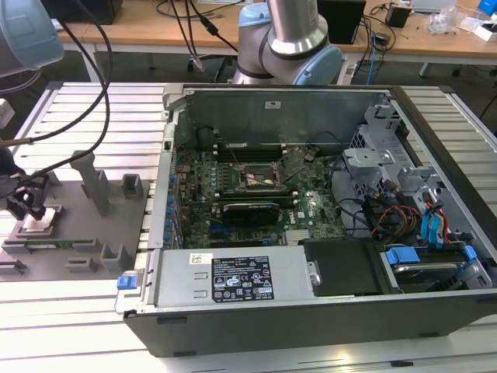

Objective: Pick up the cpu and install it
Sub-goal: 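Pick up the cpu and move it towards the insertion slot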

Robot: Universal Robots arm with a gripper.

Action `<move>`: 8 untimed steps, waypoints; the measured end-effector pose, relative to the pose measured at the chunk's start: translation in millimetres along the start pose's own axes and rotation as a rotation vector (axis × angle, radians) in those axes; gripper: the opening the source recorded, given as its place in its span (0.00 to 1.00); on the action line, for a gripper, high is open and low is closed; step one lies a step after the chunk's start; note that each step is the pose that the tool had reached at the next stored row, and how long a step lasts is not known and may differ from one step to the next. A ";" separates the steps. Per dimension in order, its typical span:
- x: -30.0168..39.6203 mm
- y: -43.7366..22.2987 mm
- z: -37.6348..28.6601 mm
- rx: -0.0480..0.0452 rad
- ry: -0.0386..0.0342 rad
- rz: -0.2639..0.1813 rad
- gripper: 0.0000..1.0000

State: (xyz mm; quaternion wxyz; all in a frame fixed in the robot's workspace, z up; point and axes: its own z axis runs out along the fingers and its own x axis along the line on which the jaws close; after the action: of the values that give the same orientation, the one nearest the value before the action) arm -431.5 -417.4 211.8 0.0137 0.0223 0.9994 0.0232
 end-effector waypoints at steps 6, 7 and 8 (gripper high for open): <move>0.0 0.0 0.0 0.0000 0.0000 0.000 0.66; 0.0 0.0 0.0 0.0000 0.0000 0.000 0.73; 0.0 0.0 0.0 -0.0001 0.0001 0.000 0.73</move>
State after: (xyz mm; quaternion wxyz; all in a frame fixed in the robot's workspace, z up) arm -431.5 -417.4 211.8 0.0137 0.0222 0.9994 0.0232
